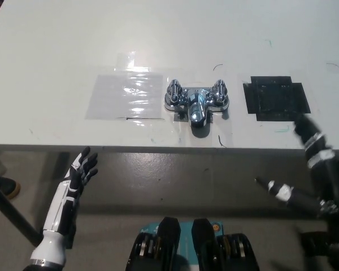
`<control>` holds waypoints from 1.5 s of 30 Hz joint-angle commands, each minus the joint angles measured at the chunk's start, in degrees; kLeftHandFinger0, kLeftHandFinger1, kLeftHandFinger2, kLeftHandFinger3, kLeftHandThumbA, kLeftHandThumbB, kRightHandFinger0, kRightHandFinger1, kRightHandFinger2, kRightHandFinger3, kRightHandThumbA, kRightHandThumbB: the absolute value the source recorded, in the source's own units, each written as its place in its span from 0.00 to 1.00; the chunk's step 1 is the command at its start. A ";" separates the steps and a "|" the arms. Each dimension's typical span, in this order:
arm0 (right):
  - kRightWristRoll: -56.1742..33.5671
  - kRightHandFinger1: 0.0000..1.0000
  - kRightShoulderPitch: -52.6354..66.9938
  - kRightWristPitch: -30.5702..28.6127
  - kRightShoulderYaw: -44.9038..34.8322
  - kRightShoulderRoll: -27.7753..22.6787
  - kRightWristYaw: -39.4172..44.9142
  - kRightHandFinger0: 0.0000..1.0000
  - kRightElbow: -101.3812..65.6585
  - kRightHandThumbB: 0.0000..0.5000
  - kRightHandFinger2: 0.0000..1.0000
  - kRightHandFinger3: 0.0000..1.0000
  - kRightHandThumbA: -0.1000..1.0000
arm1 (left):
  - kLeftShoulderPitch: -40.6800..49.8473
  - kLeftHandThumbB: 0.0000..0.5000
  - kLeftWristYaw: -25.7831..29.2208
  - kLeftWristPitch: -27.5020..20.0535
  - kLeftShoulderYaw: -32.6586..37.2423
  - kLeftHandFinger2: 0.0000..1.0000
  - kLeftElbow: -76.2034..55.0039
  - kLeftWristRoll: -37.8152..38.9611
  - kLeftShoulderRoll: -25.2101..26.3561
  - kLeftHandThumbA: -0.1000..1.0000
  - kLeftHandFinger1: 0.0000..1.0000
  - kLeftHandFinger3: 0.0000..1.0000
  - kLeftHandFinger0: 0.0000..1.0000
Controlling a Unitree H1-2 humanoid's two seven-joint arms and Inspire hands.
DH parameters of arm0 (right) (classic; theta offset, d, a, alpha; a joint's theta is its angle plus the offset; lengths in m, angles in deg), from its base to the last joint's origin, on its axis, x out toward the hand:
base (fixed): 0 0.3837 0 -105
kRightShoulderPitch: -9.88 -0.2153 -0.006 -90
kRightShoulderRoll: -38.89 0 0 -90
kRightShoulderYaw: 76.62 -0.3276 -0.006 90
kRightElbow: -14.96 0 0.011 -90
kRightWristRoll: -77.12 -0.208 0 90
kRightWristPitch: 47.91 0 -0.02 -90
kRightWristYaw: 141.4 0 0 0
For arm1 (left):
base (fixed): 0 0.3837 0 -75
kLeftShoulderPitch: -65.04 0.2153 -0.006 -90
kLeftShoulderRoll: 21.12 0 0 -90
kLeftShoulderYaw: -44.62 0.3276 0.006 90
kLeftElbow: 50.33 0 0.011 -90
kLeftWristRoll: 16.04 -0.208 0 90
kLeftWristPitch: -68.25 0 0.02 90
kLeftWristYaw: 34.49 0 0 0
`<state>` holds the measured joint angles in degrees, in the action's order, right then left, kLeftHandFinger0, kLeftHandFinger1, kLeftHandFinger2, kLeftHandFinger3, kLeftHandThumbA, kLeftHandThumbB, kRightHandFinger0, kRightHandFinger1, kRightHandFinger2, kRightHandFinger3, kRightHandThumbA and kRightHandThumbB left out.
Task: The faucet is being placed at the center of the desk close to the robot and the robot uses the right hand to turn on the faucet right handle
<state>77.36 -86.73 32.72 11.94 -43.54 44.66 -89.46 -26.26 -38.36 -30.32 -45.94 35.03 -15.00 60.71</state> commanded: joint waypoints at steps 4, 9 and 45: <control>11.40 1.00 -16.44 20.56 -1.11 -8.22 1.24 1.00 -8.57 0.42 1.00 1.00 1.00 | -1.31 0.53 -0.40 -3.37 -0.53 1.00 -2.35 0.29 0.88 1.00 1.00 1.00 1.00; 11.70 1.00 -29.80 33.06 1.39 -13.03 5.17 1.00 -4.50 0.39 1.00 1.00 1.00 | -0.72 0.52 -0.35 -2.52 -0.30 1.00 -2.84 -0.24 0.82 1.00 1.00 1.00 1.00; 16.93 1.00 -86.50 24.05 29.35 -3.94 24.17 1.00 89.92 0.13 1.00 1.00 1.00 | -0.36 0.54 -0.31 -0.10 0.59 1.00 -3.79 -1.23 0.21 1.00 1.00 1.00 1.00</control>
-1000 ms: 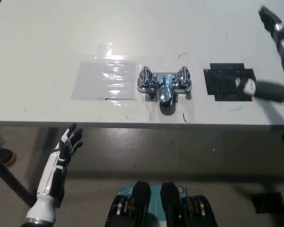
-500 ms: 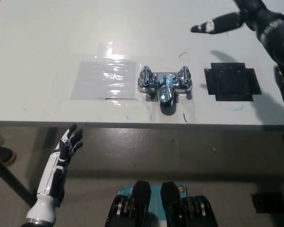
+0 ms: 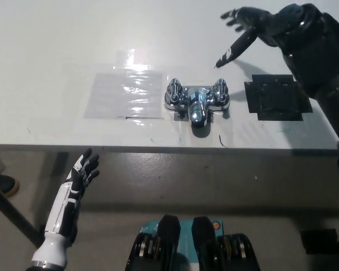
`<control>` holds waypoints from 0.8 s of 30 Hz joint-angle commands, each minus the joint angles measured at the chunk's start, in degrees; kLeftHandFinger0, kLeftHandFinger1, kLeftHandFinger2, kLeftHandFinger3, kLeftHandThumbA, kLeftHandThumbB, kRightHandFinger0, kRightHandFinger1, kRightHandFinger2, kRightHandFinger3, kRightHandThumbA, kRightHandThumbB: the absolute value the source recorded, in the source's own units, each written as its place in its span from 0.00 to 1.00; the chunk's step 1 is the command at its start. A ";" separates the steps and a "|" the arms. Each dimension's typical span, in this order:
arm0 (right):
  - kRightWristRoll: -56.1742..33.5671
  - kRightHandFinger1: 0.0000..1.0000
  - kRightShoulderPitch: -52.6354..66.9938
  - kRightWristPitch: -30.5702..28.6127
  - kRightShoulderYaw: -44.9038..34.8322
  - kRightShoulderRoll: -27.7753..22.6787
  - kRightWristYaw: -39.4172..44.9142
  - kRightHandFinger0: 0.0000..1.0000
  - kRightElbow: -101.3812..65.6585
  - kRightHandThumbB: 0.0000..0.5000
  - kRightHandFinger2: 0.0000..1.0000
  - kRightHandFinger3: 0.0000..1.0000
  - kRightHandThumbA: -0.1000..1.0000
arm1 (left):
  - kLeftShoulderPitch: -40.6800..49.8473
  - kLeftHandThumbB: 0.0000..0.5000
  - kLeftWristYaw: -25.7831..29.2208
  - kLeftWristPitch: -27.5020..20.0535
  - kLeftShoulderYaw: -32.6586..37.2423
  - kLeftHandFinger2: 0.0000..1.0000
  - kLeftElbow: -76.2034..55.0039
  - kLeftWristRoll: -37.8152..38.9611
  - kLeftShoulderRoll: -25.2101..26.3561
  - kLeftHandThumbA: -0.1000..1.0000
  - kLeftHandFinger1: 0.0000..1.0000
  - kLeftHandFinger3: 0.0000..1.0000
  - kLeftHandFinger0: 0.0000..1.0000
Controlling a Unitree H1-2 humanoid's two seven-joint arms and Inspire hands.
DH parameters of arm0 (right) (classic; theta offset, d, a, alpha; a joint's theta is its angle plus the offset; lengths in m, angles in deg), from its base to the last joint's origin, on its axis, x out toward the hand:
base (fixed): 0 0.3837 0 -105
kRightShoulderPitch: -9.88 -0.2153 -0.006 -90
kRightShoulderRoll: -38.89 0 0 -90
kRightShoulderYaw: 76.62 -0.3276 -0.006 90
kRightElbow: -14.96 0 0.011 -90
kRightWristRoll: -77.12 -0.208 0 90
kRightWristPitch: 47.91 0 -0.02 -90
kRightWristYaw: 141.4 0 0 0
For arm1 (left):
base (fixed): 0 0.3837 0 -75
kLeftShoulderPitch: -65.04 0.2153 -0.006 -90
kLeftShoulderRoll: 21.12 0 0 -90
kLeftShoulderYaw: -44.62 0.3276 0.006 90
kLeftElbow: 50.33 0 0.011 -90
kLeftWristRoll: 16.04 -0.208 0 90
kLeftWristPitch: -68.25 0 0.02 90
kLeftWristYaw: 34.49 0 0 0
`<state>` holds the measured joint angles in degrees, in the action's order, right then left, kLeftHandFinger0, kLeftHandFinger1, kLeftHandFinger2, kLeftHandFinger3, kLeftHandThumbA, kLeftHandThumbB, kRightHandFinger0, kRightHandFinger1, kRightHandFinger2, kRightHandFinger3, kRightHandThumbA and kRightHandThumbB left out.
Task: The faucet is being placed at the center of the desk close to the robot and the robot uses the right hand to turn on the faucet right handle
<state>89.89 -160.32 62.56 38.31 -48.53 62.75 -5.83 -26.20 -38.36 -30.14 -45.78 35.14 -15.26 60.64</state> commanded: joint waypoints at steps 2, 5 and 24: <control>4.46 1.00 -13.34 -6.61 3.54 1.44 6.76 1.00 6.67 0.07 1.00 1.00 1.00 | -0.37 0.52 -0.29 -0.50 0.38 1.00 -3.85 -1.11 0.41 1.00 1.00 1.00 1.00; 4.58 1.00 -14.20 -6.13 4.02 2.32 6.91 1.00 7.92 0.08 1.00 1.00 1.00 | -0.58 0.53 -0.35 -0.21 0.36 1.00 -3.81 -1.24 0.59 1.00 1.00 1.00 1.00; 10.02 1.00 -16.24 -0.54 7.79 6.61 3.97 1.00 11.57 0.41 1.00 1.00 1.00 | -0.79 0.51 -0.31 -0.13 -0.14 1.00 -3.92 -1.10 0.72 1.00 1.00 1.00 1.00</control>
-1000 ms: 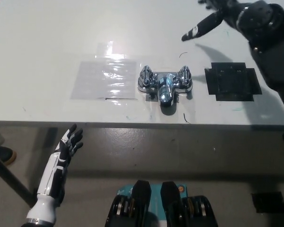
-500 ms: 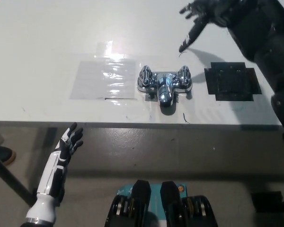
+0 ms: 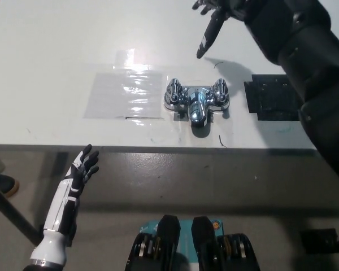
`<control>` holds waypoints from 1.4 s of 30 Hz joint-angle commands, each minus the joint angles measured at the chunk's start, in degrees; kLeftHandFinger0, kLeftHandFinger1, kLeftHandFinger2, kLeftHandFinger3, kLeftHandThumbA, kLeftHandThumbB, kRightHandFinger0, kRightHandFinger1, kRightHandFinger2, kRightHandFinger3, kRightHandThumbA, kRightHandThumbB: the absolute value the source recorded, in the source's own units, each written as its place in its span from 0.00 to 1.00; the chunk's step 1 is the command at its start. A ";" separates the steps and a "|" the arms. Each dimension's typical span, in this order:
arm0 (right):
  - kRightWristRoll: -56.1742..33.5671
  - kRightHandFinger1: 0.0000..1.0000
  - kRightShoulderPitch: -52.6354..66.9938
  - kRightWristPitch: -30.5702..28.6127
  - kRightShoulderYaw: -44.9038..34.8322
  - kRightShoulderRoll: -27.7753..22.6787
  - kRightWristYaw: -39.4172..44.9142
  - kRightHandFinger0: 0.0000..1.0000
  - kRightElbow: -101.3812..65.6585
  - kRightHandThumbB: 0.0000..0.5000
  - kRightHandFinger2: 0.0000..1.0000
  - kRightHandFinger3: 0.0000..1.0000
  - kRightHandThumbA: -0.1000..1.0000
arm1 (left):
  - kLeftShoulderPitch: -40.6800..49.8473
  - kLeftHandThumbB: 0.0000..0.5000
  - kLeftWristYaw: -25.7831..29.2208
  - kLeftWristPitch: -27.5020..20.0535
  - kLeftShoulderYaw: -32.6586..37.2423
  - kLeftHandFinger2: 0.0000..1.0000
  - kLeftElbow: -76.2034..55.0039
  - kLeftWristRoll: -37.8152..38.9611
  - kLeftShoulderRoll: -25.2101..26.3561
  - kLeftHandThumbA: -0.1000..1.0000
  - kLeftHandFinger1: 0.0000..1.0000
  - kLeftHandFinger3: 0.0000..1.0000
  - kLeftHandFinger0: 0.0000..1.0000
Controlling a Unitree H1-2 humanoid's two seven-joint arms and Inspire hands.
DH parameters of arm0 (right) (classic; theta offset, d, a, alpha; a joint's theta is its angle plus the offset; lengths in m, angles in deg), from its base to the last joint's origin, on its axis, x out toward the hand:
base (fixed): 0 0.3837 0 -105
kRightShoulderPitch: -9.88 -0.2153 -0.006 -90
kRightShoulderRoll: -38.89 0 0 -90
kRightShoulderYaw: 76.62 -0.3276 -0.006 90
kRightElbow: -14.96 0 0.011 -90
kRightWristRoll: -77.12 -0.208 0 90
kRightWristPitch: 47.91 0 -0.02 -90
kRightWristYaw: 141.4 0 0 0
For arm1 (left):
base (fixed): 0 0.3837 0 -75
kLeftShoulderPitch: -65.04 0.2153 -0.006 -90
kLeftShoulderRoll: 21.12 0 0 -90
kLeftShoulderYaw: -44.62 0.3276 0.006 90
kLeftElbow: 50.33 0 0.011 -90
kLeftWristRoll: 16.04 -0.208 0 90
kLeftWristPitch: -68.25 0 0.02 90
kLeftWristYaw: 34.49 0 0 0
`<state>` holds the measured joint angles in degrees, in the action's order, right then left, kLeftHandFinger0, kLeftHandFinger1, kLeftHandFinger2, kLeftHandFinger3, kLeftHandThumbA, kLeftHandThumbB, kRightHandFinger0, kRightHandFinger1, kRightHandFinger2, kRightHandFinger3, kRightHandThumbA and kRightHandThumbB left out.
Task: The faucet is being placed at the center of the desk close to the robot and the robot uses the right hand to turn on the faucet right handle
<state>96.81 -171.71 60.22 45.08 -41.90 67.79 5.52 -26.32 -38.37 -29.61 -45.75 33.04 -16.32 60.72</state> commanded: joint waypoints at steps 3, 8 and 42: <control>3.24 1.00 -4.26 1.24 0.97 -0.14 -0.54 1.00 0.67 0.43 1.00 1.00 1.00 | -0.66 0.51 -0.33 -0.51 -0.08 1.00 -2.01 -0.38 0.77 1.00 1.00 1.00 1.00; 2.81 1.00 -3.29 -0.69 0.12 -0.84 2.86 1.00 0.92 0.27 1.00 1.00 1.00 | -1.09 0.53 -0.40 -0.35 -0.07 1.00 -1.93 -0.18 0.80 1.00 1.00 1.00 1.00; 8.10 1.00 3.04 -0.38 2.02 0.89 -3.79 1.00 1.22 0.48 1.00 1.00 1.00 | -1.18 0.57 -0.35 -0.83 -0.16 1.00 -2.28 -0.26 0.88 1.00 1.00 1.00 1.00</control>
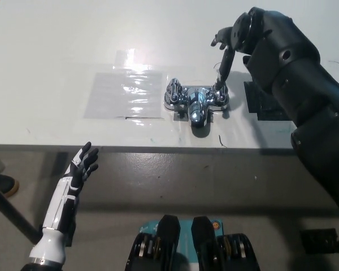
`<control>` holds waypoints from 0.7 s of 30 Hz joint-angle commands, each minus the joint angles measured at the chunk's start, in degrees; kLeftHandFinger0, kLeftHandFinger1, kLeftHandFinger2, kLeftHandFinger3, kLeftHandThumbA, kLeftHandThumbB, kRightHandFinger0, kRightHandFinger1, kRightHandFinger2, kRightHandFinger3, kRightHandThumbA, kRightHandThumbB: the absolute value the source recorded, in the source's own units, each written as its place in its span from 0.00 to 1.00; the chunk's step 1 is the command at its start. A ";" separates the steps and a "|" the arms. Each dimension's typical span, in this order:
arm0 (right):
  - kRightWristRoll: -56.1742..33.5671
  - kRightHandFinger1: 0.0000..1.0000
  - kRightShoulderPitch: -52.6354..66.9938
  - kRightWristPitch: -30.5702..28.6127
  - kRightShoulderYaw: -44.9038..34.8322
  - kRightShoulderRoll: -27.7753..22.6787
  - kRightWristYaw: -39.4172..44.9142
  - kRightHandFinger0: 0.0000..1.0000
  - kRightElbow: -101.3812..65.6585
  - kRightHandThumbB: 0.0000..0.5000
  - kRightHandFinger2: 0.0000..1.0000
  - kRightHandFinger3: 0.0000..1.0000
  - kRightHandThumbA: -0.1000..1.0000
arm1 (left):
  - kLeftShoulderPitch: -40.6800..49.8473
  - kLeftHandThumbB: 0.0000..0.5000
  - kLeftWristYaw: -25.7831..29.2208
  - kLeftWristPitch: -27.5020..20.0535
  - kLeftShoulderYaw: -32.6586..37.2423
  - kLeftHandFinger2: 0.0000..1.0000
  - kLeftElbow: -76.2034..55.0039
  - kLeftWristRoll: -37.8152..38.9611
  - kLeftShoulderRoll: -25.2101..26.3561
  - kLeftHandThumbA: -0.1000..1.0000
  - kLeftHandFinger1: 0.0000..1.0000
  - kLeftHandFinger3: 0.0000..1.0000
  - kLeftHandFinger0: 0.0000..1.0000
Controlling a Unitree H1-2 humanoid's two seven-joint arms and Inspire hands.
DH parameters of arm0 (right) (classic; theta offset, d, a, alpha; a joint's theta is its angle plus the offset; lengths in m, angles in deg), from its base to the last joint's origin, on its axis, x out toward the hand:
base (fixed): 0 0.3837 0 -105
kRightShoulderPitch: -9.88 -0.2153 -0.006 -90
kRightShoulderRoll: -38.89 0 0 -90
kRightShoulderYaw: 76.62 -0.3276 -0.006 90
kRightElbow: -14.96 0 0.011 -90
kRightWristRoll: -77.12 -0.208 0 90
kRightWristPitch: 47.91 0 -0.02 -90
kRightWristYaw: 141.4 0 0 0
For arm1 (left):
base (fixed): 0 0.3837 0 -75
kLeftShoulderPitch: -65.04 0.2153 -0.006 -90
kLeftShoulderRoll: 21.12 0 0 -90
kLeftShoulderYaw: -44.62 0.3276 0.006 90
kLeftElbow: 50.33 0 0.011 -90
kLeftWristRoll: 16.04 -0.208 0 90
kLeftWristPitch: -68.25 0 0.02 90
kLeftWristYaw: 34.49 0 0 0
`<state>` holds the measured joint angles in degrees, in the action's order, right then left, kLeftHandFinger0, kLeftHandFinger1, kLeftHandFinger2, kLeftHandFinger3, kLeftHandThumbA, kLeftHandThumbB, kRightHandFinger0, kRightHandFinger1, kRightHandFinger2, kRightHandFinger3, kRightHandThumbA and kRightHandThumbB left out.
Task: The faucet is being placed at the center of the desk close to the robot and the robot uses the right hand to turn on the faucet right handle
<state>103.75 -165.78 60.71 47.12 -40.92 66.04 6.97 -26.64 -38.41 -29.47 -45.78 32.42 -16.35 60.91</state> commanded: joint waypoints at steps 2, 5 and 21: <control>1.37 1.00 -2.87 -0.70 0.00 -0.03 -2.25 1.00 -0.15 0.50 1.00 1.00 1.00 | -0.81 0.56 -0.26 -0.67 -0.17 1.00 -1.88 -0.28 0.70 1.00 1.00 1.00 1.00; 1.58 1.00 -2.76 -0.46 -0.05 0.10 -2.50 1.00 -0.14 0.50 1.00 1.00 1.00 | -0.75 0.56 -0.34 -0.61 -0.22 1.00 -2.14 0.05 0.69 1.00 1.00 1.00 1.00; 2.06 1.00 -0.52 0.92 -0.89 0.66 -7.58 1.00 0.05 0.61 1.00 1.00 1.00 | -0.97 0.58 -0.27 -1.02 -0.18 1.00 -2.02 -0.49 0.83 1.00 1.00 1.00 1.00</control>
<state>105.25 -164.14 61.35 46.79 -40.51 62.38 7.01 -26.69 -38.43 -29.48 -45.80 32.36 -16.36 60.94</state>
